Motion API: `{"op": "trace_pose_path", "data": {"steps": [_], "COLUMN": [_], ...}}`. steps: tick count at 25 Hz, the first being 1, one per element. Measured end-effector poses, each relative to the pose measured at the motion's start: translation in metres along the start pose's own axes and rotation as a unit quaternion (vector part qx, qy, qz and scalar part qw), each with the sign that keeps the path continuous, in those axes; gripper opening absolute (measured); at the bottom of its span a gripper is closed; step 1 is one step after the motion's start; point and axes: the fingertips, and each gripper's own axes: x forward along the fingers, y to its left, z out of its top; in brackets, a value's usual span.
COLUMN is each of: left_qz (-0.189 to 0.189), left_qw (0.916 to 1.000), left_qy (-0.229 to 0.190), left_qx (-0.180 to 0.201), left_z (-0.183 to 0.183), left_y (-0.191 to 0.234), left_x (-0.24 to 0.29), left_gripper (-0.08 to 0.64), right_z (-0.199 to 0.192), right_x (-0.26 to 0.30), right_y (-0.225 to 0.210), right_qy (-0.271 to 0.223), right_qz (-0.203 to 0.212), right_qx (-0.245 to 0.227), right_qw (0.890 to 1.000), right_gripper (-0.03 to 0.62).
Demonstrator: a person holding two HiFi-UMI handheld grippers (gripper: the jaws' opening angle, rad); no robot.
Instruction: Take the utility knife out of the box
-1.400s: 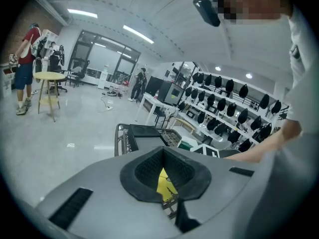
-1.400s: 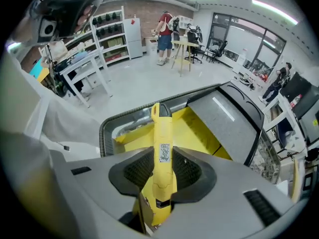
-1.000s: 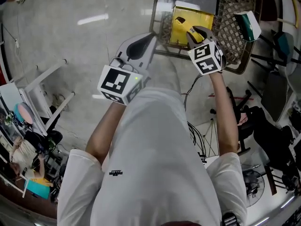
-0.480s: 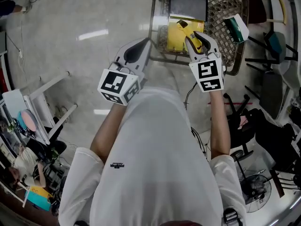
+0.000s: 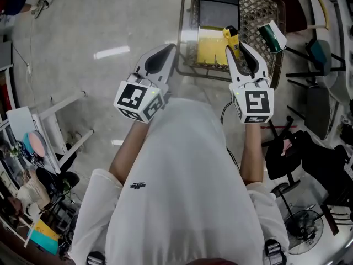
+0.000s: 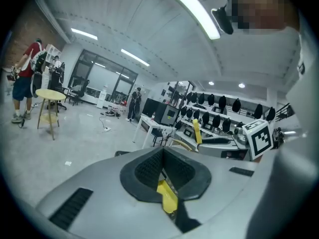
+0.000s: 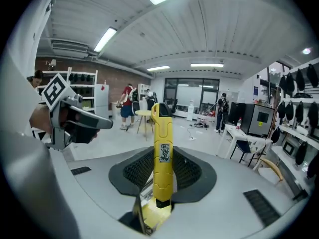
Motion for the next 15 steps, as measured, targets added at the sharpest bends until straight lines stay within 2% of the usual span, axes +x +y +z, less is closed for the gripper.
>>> {"op": "trace_pose_path", "data": {"steps": [4,9,15], "left_qz": [0.003,0.005,0.008], "left_qw": [0.9999,0.9991,0.9979], "left_qy": [-0.014,-0.038,-0.056], "left_qx": [0.008,0.019,0.033], "left_z": [0.010,0.028,0.042], "left_y": [-0.003,-0.008,-0.015], "left_x": [-0.007,-0.015,-0.022], "left_gripper": [0.002,0.002,0.002], "right_z": [0.022,0.041,0.043], "right_x": [-0.021,-0.046,-0.062], "right_y": [-0.008,-0.017,-0.014], "right_qy": [-0.055,-0.124,-0.152], "right_qz": [-0.029,-0.060,-0.065], "right_qx": [0.036,0.081,0.088], "right_qw": [0.997,0.987,0.982], "right_gripper": [0.101,0.103,0.103]}}
